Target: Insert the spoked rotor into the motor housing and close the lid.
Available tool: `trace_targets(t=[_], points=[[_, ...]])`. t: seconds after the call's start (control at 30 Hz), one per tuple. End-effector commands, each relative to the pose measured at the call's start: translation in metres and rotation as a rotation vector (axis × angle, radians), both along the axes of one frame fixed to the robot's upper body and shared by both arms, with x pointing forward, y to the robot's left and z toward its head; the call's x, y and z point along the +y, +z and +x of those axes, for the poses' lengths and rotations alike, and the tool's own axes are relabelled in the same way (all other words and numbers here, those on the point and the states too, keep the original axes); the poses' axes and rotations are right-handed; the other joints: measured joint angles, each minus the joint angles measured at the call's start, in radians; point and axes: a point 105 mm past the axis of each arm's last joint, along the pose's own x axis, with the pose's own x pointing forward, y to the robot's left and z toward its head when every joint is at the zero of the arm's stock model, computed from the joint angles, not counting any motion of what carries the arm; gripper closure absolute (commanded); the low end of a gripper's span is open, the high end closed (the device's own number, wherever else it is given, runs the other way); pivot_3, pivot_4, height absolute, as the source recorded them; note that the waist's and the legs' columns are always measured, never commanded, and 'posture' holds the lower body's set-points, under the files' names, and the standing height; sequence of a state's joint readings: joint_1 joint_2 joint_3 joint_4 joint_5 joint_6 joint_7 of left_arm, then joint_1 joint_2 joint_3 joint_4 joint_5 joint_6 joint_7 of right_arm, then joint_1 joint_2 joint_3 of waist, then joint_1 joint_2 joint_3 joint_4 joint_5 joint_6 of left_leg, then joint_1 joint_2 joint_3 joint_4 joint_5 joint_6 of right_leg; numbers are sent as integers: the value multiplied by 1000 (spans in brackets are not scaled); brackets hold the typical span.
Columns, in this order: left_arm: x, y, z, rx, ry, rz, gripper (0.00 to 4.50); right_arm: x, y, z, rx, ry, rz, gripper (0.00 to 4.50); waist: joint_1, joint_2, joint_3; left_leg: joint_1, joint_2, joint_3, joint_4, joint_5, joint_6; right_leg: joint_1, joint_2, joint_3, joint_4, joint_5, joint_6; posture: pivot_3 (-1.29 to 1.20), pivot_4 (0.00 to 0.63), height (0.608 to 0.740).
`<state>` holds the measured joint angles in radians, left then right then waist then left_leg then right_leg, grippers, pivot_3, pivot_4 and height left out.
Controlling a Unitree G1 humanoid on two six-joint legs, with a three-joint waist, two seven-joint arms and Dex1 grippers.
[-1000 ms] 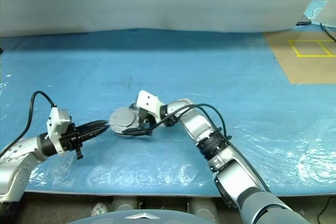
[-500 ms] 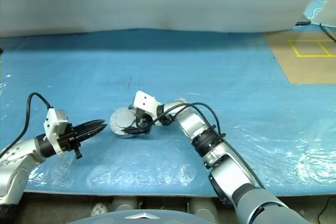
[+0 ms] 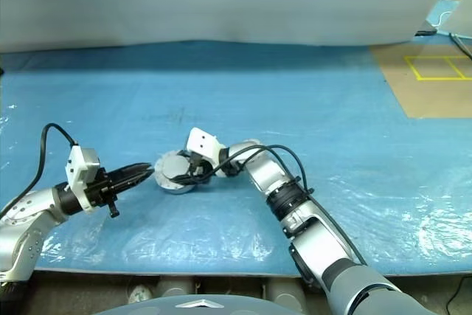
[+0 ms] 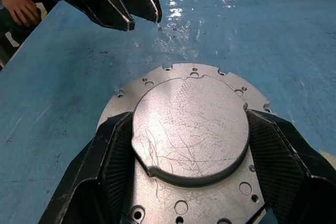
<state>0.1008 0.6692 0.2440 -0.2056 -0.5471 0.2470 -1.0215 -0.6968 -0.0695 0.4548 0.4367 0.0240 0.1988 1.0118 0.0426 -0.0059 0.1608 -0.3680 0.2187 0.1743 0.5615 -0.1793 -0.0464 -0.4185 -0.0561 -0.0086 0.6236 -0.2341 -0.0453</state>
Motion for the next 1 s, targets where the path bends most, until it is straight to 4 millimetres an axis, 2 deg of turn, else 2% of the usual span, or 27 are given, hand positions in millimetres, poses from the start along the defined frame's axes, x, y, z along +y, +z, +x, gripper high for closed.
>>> trace_targets(t=[0.03,0.13,0.2,0.37,0.73,1.0], points=[[2,7,-1,-35,-11,11,3761,-2,7,-6,39,37,16,1538,1,0,0,0,0,0,0,0,0,0,0,0,0,0,0,0,150,740],[2,4,-2,-32,-14,10,3761,-2,22,-10,61,61,54,1538,2,0,0,-1,0,0,0,0,0,0,0,0,0,0,0,0,150,740],[1,2,-2,-31,-15,10,3761,-3,22,-12,36,81,31,1538,2,0,0,-1,0,0,0,0,0,0,0,0,0,0,0,0,150,740],[0,0,0,-32,-24,10,3761,-5,7,-12,33,78,-26,1538,1,0,0,0,0,0,0,0,0,0,0,0,0,0,0,0,150,740],[0,-3,0,-29,-35,12,3761,-1,-2,-6,51,-6,-15,1538,-1,0,0,0,1,0,0,0,0,0,0,0,0,0,0,0,150,740],[2,-4,2,-30,-40,15,3761,-9,-18,0,32,-39,-73,1538,-1,0,0,1,1,0,0,0,0,0,0,0,1,0,-1,0,150,740]])
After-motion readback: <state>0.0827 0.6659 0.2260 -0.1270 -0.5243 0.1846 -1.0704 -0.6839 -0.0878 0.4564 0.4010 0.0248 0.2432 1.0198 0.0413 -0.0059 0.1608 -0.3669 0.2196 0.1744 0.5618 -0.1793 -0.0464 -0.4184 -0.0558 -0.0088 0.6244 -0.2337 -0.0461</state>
